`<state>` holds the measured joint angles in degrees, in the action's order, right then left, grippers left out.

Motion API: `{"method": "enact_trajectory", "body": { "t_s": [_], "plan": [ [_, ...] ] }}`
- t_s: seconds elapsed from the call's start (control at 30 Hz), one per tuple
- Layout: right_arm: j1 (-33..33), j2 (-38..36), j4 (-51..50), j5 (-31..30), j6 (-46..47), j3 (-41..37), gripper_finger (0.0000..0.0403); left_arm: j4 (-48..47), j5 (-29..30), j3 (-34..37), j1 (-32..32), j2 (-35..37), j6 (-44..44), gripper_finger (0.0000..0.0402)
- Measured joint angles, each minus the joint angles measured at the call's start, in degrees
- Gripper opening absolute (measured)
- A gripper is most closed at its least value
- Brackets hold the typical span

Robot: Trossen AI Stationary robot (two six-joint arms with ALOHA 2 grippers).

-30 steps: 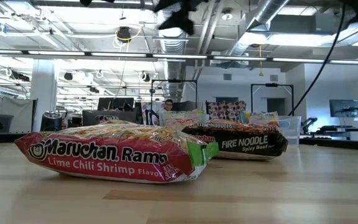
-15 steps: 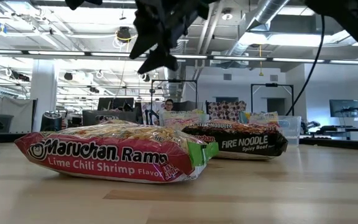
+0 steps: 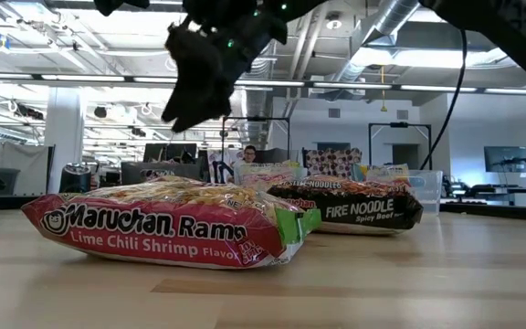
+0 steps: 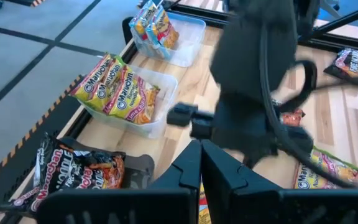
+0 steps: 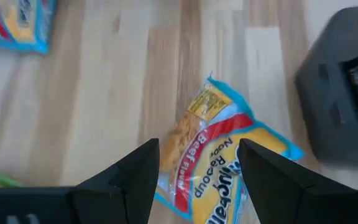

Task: Sort Maruchan noodles
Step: Put the blue noodle pack into the right transparent bin

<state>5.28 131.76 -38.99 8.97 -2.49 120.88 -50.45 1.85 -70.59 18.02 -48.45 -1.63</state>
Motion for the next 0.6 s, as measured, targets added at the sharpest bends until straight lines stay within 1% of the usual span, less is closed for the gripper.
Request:
{"method": "enact_trajectory", "body": {
  "t_s": [0.07,0.13,0.3,0.47,0.6],
  "plan": [
    [-0.49,0.60,-0.13,-0.40,-1.48,-0.36,0.0244,0.00,-0.02,0.00,0.00,-0.02,0.01,0.0000],
    [-0.94,1.67,2.56,-0.56,-2.03,-0.17,0.0244,0.04,0.02,0.00,0.00,-0.02,0.00,0.0000],
    [-1.65,5.26,1.98,-4.18,-1.68,-0.24,0.0244,-0.08,0.05,0.00,0.00,-0.02,-0.68,0.0000],
    [-1.62,6.47,2.49,-9.15,0.08,-0.13,0.0244,-0.24,0.04,0.00,0.00,-0.02,-0.63,0.0000],
    [-1.40,7.26,2.27,-9.16,0.97,-0.14,0.0244,-0.27,0.04,0.00,0.00,-0.02,-0.61,0.0000]
  ]
}}
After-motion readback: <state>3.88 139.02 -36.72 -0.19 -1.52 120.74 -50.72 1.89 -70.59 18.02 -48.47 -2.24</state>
